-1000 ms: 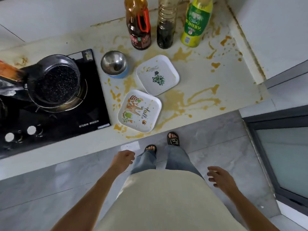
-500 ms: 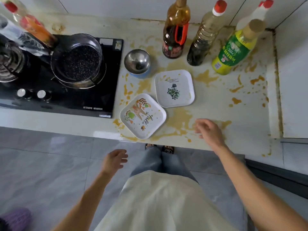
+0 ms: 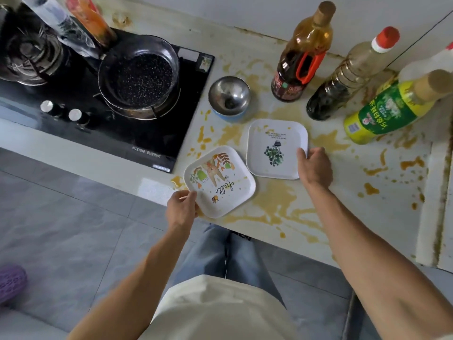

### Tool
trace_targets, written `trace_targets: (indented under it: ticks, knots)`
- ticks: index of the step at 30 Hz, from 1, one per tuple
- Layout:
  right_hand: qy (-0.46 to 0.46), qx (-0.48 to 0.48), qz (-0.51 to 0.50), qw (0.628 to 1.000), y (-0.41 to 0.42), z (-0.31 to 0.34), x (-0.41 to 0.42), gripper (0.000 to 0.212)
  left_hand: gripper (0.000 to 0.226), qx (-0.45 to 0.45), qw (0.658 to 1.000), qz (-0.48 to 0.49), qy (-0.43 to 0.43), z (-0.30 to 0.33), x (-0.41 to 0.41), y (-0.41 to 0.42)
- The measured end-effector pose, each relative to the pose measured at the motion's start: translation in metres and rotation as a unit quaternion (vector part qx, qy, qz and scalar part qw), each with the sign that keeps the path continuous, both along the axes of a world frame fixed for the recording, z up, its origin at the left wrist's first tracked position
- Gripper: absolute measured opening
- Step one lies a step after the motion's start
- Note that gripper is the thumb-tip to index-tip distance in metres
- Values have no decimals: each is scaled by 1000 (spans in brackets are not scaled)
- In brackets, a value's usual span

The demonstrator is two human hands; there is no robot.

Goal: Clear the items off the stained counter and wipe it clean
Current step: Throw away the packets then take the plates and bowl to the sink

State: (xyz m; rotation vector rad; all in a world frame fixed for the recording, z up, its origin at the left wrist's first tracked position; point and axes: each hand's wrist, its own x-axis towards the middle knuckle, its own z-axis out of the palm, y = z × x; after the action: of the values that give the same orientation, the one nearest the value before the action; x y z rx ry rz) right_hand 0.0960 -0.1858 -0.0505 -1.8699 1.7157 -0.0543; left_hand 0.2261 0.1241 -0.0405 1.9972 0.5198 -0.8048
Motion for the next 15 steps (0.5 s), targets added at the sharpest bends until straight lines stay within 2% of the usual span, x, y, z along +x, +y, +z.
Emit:
trace_targets:
  ticks: [8,15]
  knots:
    - [51,-30,56,997,-10,-9,9,38,21,79,996,-10,-37,-10,-5,-14]
    - [15,-39,48,998,-7,-2,7,43,14,34,997,-18,-67,-5,-5,-12]
